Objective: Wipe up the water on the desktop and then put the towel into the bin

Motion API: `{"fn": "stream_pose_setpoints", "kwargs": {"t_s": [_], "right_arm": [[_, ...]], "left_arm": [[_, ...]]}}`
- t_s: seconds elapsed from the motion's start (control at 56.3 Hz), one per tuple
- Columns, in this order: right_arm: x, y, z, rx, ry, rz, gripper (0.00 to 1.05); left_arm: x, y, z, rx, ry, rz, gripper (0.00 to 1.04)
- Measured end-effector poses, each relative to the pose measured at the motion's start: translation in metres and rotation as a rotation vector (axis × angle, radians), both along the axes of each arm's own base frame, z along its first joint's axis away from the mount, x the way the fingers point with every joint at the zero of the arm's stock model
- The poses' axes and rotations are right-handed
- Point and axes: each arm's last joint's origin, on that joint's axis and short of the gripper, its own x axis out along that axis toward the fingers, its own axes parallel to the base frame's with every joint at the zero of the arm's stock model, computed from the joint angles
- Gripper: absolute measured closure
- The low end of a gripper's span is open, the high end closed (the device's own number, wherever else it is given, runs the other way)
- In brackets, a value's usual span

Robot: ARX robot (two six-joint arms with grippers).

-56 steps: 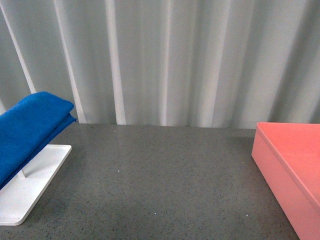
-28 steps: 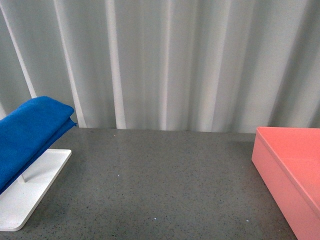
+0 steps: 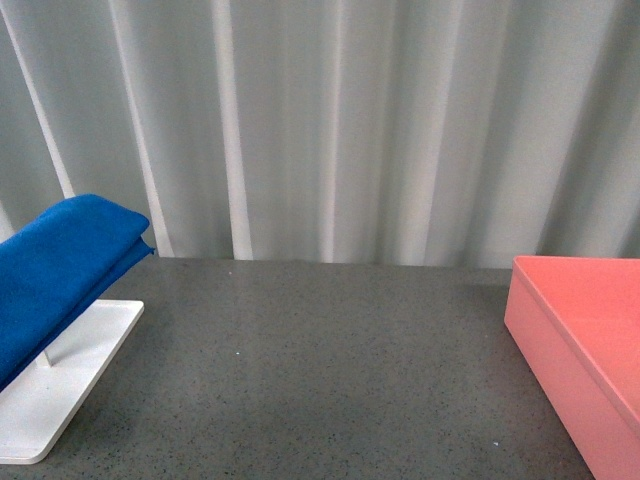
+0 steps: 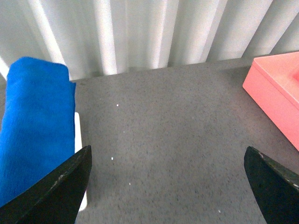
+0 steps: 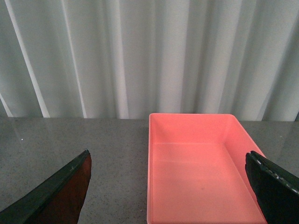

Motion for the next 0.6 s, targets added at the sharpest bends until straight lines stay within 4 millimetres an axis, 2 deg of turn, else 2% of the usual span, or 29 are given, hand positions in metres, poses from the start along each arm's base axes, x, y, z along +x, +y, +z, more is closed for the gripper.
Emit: {"fn": "stream_pose_setpoints", "kwargs": {"t_s": [0.124,0.178,0.302,0.373,0.515,0.604], "right_arm": [[0.0,0.0,0.0,0.0,0.0,0.0,0.07],[0.0,0.0,0.0,0.0,0.0,0.0,0.07],[0.0,0.0,0.0,0.0,0.0,0.0,0.07],[0.0,0.0,0.0,0.0,0.0,0.0,0.07],[0.0,0.0,0.0,0.0,0.0,0.0,0.07],[0.0,0.0,0.0,0.0,0.0,0.0,0.07]], "left_arm": [[0.068,-0.007,0.002,0.083,0.118,-0.006,0.07],[0.101,-0.01,-0.004,0.131,0.199,-0.003,0.07],[0.16,-0.007,-0.022,0.218,0.316,0.03,0.07],[0.186,-0.001,-0.03,0.26,0.345,0.073,0.07],[0.223,0.019,-0.043,0.325,0.368,0.202,0.07],[0.234,0.029,-0.049,0.329,0.38,0.255,0.07]]}}
